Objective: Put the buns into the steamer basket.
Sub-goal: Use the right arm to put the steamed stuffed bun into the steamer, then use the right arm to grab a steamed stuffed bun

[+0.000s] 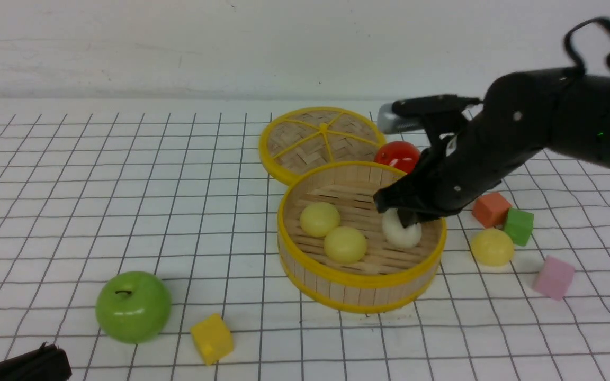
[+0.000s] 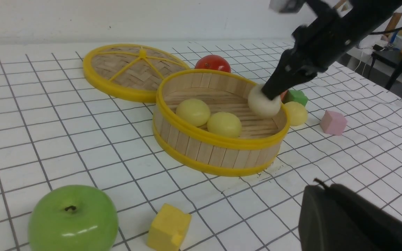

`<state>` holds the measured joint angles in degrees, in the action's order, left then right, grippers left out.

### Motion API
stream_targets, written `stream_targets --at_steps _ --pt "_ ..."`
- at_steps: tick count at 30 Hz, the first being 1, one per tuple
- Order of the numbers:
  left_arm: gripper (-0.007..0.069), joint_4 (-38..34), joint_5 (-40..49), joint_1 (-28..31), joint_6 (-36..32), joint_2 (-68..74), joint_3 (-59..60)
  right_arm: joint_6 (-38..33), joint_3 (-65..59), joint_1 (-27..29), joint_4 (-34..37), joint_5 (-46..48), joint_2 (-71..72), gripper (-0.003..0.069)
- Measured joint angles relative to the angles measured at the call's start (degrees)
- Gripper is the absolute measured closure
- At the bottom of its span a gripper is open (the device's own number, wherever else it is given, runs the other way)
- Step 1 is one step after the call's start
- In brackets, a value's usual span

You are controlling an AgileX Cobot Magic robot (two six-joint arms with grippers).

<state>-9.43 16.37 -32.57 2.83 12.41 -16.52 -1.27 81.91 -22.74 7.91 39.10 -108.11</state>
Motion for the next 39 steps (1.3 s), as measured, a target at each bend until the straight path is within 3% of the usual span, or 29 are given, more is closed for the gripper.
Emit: stream_targets --at_steps 7,10,15,18,23,27,39 --pt "0.0613 0.00 0.02 0.00 0.00 0.00 0.00 0.18 0.70 0.00 -1.17 -2.07 -3.37 0.0468" --pt "0.0608 0.00 0.02 0.00 0.00 0.00 0.00 0.65 0.98 0.00 -0.94 -2.34 -2.65 0.0291" --pt "0.0604 0.00 0.02 0.00 0.00 0.00 0.00 1.27 0.98 0.28 -1.15 0.54 3.06 0.0165" --pt "0.0602 0.00 0.02 0.00 0.00 0.00 0.00 3.03 1.05 1.41 -2.65 3.00 5.88 0.0165" --pt "0.0596 0.00 0.02 0.00 0.00 0.00 0.00 9.75 1.11 9.01 -7.56 11.05 4.99 0.0273" --pt "0.0596 0.00 0.02 0.00 0.00 0.00 0.00 10.40 1.11 12.60 -7.91 10.48 0.50 0.0348" --pt "0.0589 0.00 0.02 0.00 0.00 0.00 0.00 10.67 1.11 14.72 -5.81 3.59 -4.14 0.0365"
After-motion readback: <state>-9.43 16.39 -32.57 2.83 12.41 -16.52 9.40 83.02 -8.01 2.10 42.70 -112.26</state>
